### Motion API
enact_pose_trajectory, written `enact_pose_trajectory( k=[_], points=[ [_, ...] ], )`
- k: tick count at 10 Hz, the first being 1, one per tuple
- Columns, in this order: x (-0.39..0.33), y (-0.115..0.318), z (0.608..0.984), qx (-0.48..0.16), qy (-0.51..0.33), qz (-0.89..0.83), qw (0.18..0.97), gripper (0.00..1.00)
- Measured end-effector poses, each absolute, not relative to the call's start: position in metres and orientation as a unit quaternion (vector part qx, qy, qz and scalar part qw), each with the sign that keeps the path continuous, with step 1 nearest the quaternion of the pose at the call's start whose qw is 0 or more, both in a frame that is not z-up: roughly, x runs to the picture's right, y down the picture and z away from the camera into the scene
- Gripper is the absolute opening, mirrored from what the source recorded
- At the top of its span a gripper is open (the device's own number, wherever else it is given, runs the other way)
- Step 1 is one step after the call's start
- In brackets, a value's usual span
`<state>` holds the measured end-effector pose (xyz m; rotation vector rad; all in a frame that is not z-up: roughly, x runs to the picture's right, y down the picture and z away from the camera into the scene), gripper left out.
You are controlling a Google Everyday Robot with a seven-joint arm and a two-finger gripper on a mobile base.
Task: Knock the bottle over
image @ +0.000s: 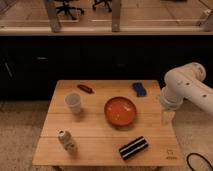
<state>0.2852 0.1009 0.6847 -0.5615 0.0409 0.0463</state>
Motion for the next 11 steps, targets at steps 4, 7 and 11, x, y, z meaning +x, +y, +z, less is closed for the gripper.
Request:
enact_pose_trajectory(
  k=[4, 7, 11],
  points=[
    [0.285, 0.101, 0.685, -0.277, 0.020, 0.023, 0.960, 0.80],
    [0.285, 0.101, 0.684, -0.277, 0.020, 0.022, 0.960, 0.80],
    [0.235, 0.099, 0.675, -0.280, 0.012, -0.014, 0.960, 0.80]
  ],
)
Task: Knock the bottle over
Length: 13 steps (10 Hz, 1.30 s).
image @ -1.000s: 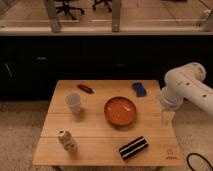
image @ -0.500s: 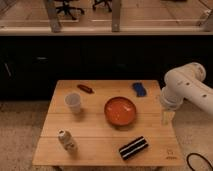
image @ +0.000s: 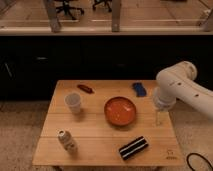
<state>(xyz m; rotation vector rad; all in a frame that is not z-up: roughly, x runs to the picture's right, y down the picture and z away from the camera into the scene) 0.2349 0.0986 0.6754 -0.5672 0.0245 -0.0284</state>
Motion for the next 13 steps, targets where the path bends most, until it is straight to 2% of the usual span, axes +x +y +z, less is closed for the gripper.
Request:
enact_pose_trajectory(
  k=[11, 13],
  points=[
    [0.134, 0.103, 0.660, -0.280, -0.010, -0.118, 0.953, 0.80],
    [0.110, 0.105, 0.659, -0.281, -0.018, -0.134, 0.950, 0.74]
  ],
)
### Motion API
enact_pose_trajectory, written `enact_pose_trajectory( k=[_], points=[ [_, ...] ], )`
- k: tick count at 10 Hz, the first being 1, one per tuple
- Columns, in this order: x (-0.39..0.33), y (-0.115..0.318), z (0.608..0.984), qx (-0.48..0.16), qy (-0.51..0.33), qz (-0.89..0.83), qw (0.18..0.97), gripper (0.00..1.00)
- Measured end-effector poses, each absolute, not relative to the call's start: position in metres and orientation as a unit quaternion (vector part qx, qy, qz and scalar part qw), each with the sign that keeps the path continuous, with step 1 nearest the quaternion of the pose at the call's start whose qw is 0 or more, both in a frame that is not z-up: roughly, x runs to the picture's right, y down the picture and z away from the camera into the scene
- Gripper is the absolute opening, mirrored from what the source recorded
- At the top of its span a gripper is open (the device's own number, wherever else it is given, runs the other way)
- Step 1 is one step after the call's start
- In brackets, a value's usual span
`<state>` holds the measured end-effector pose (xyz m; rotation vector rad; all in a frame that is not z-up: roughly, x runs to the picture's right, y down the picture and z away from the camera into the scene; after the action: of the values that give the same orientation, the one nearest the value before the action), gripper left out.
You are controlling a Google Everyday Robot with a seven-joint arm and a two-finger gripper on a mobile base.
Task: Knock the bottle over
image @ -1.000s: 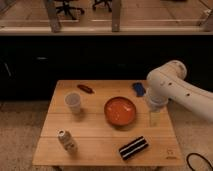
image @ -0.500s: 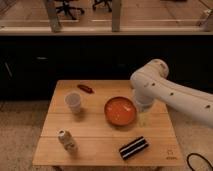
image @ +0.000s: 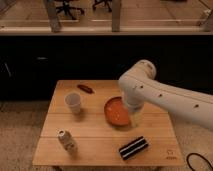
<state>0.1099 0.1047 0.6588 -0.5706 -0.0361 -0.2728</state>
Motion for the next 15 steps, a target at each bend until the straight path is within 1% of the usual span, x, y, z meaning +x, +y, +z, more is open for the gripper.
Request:
enact_pose_trajectory(
  k=[1, 2, 9, 15],
  points=[
    [0.101, 0.106, 0.658, -0.279, -0.022, -0.145, 0.949, 0.78],
    [0.096, 0.108, 0.657, -0.279, -0.022, -0.153, 0.948, 0.80],
    [0.034, 0.111, 0.656, -0.261, -0.057, -0.213, 0.940, 0.80],
    [0.005, 0.112, 0.657, -0.251, -0.078, -0.251, 0.932, 0.80]
  ],
)
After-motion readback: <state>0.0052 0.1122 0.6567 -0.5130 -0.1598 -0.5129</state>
